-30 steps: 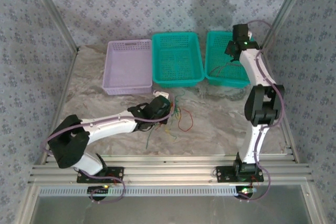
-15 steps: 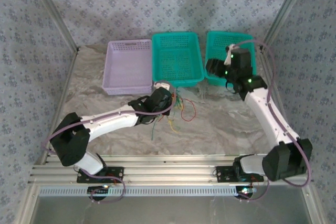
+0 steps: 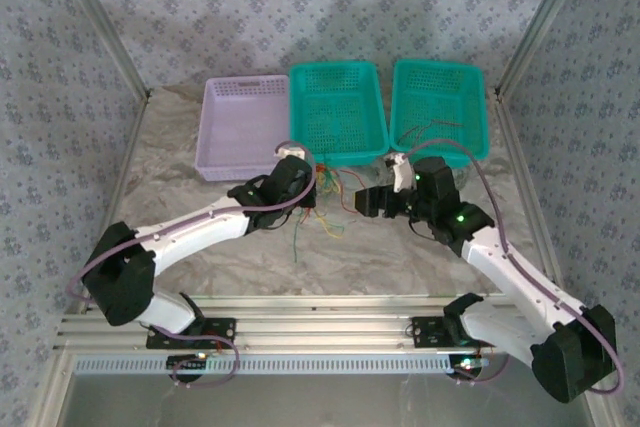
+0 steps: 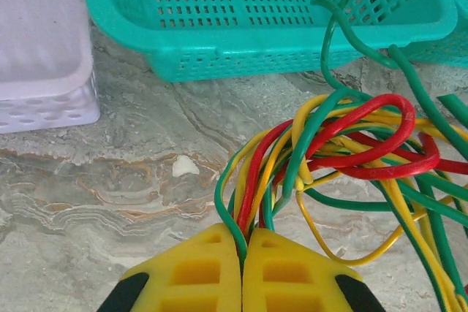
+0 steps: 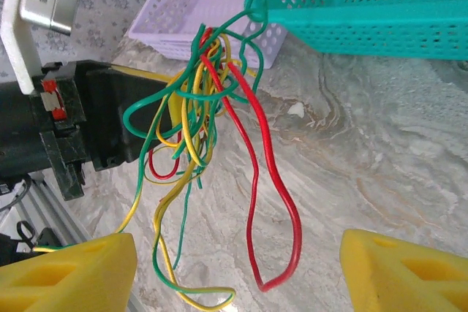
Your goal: Untangle the cables
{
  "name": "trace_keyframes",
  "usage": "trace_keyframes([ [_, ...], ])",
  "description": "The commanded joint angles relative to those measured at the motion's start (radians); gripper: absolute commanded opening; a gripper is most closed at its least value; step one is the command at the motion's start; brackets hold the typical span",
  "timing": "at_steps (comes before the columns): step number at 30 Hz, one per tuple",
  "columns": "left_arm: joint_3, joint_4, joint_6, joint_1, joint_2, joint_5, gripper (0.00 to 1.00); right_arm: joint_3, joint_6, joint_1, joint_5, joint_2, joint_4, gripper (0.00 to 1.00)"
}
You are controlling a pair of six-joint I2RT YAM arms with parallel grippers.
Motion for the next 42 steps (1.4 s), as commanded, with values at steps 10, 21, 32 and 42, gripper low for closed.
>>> trace_keyframes([
  [10,-0.033,0.009,-0.034,0.001,-0.085,0.016,0.0,0.079,-0.044,0.108,0.141,0.146,0.041,0.24],
  [21,-0.111,-0.028,-0.016,0.007,-0.154,-0.017,0.0,0.158,0.006,-0.019,0.507,0.053,-0.228,0.0],
  [32,-0.191,-0.093,0.018,0.011,-0.25,-0.043,0.0,0.228,0.042,-0.214,0.579,-0.068,-0.272,0.0],
  [42,-0.222,-0.129,0.044,0.01,-0.246,-0.01,0.0,0.379,-0.001,-0.241,0.729,-0.082,-0.323,0.0],
])
